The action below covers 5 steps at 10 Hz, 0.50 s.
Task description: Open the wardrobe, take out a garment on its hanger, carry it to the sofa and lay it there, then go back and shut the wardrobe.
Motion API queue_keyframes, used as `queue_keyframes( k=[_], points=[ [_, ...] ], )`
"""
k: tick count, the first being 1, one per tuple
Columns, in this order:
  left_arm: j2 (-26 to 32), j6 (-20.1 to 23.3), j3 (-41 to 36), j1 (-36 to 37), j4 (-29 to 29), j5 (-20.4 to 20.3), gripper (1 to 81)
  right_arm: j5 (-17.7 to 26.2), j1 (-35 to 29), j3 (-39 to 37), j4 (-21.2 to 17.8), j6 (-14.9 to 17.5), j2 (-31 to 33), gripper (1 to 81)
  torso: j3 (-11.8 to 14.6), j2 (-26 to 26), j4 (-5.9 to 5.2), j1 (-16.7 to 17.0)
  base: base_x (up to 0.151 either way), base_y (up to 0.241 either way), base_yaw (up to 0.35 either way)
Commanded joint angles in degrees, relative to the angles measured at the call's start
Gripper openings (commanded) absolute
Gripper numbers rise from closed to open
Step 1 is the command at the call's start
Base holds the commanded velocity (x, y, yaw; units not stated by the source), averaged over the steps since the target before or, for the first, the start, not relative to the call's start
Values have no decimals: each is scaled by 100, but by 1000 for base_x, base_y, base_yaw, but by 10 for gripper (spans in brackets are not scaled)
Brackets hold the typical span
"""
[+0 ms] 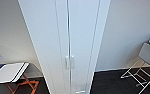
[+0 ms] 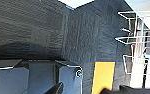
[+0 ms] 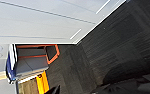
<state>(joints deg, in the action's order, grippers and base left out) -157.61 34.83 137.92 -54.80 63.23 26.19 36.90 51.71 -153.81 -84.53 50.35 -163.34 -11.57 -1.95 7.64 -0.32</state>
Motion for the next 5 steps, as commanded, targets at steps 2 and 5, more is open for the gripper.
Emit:
queue_keyframes(
  k=[2,5],
  points=[
    [-737,1166,868,-491,207,405,811,116,466,-764,-187,1082,-219,811,0,0,0,0,0,0,0],
    [-904,1878,1193,-1257,189,-166,811,-929,1345,-790,-178,1785,-298,811,2,-2,0,2,0,0,0]
  ],
)
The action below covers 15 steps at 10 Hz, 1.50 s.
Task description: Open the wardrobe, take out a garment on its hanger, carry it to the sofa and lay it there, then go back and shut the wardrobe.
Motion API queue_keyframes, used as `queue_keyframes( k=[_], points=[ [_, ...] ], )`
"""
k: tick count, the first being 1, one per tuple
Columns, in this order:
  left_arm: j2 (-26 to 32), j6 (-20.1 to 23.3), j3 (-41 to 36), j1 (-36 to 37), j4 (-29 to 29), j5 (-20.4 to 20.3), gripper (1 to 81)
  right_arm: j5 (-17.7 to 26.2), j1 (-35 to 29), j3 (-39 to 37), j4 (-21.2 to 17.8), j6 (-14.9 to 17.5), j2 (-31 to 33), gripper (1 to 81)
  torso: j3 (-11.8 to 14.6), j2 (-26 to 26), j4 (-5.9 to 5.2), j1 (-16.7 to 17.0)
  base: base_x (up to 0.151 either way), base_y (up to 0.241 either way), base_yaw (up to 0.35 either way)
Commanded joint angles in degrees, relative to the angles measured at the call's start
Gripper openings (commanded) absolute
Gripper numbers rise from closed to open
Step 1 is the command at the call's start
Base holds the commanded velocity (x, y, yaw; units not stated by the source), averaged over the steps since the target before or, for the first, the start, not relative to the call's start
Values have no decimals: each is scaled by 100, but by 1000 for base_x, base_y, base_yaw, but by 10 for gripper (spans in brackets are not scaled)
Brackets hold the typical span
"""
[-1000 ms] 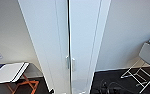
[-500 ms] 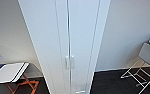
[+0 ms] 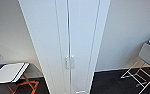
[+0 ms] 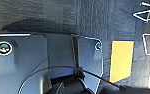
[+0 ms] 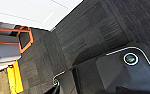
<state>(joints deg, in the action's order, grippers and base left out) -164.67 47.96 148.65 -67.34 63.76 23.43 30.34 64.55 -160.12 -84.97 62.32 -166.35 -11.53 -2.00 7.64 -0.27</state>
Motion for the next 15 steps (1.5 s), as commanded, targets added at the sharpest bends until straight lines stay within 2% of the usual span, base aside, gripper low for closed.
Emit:
queue_keyframes(
  k=[1,3,4,5,7,8,10,12,13,15],
  points=[
    [-269,820,129,-266,102,-313,811,-511,325,-132,-134,632,3,811,0,0,0,0,0,0,0],
    [-400,1172,147,-661,50,-830,811,-739,826,-158,14,764,-111,811,2,-2,0,2,0,0,0],
    [-461,1321,147,-846,32,-1258,811,-1054,1047,-158,120,834,-181,811,5,-4,0,4,0,0,0],
    [-576,1348,190,-1039,-38,-1814,811,-1310,1240,-141,208,843,-208,811,7,-6,0,6,0,0,0],
    [-777,1339,279,-1312,-275,-2403,811,-1391,1478,-149,297,843,-234,811,13,-13,0,13,0,0,0],
    [-796,1330,314,-1400,-294,-2422,811,-1391,1566,-158,314,852,-234,811,15,-15,0,17,0,0,0],
    [-857,1260,322,-1471,-268,-2422,811,-1556,1663,-132,638,843,-392,811,18,-17,0,19,0,0,0],
    [-928,1260,323,-1488,-302,-2422,811,-2295,1751,-97,719,843,-673,811,20,-22,0,24,0,0,0],
    [-901,1269,323,-1532,-285,-2431,811,-2489,1777,-96,719,843,-796,811,22,-24,0,26,0,0,0],
    [-857,1260,323,-1541,-285,-2431,811,-2577,1803,-88,719,835,-893,811,24,-24,0,26,0,0,0]
  ],
)
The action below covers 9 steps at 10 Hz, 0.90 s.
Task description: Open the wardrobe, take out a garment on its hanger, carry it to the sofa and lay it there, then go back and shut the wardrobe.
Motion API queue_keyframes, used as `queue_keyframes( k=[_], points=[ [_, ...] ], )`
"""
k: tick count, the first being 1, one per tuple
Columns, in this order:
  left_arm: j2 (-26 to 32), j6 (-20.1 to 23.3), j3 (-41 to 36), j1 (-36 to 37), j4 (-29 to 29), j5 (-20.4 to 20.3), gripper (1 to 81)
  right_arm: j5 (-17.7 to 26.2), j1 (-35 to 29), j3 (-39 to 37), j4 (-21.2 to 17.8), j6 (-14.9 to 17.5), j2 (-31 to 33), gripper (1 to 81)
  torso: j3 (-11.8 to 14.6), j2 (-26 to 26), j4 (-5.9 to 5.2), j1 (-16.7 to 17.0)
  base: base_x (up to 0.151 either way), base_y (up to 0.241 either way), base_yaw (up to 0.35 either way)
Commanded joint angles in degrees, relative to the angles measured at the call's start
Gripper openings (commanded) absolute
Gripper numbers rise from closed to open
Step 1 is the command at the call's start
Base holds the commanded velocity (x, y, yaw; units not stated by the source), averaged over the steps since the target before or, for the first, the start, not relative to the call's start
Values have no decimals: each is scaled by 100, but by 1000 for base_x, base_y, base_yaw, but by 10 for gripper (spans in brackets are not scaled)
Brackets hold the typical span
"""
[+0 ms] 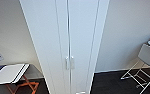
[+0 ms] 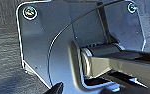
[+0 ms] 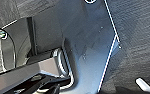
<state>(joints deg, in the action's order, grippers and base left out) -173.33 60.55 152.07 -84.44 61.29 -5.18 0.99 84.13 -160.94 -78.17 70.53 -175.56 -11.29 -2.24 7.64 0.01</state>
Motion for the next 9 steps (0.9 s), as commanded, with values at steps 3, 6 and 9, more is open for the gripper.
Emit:
queue_keyframes(
  k=[3,6,9],
  points=[
    [-88,44,-19,169,-47,430,811,297,-146,-6,29,-13,27,811,2,-2,0,-1,0,0,0],
    [-229,53,-19,126,-56,431,811,297,-102,-6,38,4,18,811,5,-4,0,-1,0,0,0],
    [-273,62,-19,107,-56,430,811,297,-93,-6,3,-5,27,811,5,-4,0,-1,0,0,0]
  ],
)
